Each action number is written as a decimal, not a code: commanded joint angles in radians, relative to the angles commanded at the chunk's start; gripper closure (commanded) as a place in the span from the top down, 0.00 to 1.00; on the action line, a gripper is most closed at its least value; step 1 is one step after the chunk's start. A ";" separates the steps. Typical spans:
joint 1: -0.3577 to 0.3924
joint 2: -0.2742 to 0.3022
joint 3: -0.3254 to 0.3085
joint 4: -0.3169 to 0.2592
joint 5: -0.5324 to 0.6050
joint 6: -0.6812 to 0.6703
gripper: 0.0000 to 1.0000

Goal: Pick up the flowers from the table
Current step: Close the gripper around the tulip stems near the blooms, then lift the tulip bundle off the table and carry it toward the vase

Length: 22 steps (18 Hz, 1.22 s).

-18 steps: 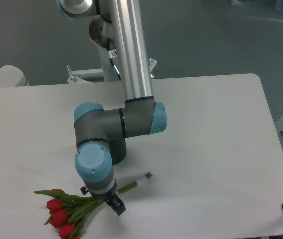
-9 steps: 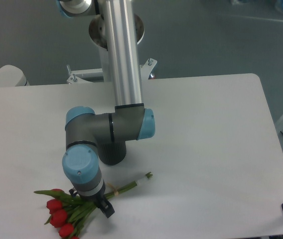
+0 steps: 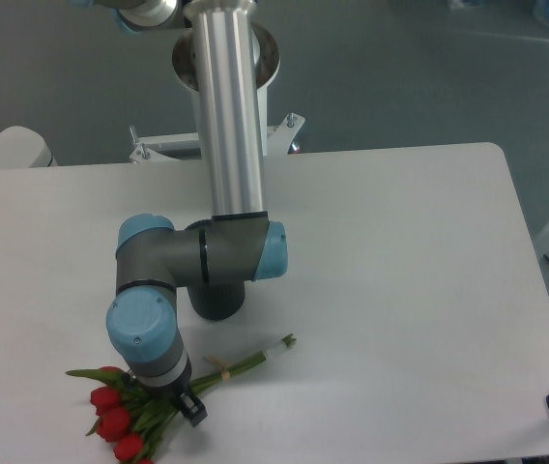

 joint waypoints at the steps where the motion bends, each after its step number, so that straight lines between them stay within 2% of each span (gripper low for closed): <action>1: 0.000 0.003 0.000 0.000 -0.020 -0.002 0.01; 5: 0.005 0.029 0.000 -0.006 -0.031 -0.006 0.01; 10: 0.040 0.092 -0.018 -0.015 -0.022 -0.002 0.01; 14: 0.087 0.121 -0.003 -0.070 -0.023 0.009 0.00; 19: 0.133 0.146 0.012 -0.081 -0.026 0.032 0.00; 22: 0.167 0.149 0.037 -0.110 -0.026 0.083 0.00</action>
